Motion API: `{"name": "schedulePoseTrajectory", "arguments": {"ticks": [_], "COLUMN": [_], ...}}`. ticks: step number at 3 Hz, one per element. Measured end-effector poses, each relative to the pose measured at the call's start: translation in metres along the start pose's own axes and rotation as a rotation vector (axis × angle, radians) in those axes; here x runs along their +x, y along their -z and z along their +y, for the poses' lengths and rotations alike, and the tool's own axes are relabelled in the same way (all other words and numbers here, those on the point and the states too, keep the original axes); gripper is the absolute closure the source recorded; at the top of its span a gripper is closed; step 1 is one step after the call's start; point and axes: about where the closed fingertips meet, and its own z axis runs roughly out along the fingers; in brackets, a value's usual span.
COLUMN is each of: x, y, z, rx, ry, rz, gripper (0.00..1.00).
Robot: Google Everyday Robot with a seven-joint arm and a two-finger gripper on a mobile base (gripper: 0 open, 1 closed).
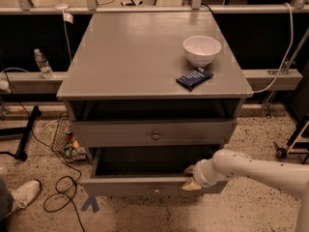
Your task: Open middle drawer
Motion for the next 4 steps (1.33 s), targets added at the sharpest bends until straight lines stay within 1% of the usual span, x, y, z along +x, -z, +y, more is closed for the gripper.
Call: {"name": "schedulePoseTrajectory", "arguments": {"ticks": [1, 2, 3, 4], "x": [0.0, 0.004, 0.004, 0.012], "y": [0.0, 0.003, 0.003, 0.006], "z": [0.001, 0.011, 0.011, 0.027], "rx": [-0.003, -0.007, -0.007, -0.005], "ry": [0.002, -0.004, -0.004, -0.027], "rz": [0.001, 0.017, 0.017, 0.024], "gripper": [1.0, 1.0, 1.0, 1.0]}}
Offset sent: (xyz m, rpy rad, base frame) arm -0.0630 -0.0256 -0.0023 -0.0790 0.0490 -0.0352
